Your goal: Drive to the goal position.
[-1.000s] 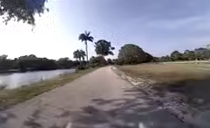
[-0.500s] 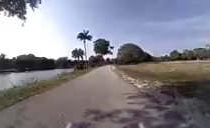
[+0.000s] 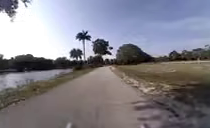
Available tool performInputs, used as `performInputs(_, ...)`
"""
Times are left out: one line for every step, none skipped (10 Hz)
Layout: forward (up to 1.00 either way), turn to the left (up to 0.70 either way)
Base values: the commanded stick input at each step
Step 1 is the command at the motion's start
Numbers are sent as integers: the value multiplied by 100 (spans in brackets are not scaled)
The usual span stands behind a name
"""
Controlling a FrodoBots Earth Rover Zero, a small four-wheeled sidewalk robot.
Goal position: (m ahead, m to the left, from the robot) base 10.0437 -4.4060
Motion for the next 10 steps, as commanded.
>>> performInputs(100,0)
performInputs(100,0)
performInputs(100,0)
performInputs(100,0)
performInputs(100,0)
performInputs(100,0)
performInputs(100,0)
performInputs(100,0)
performInputs(100,0)
performInputs(100,0)
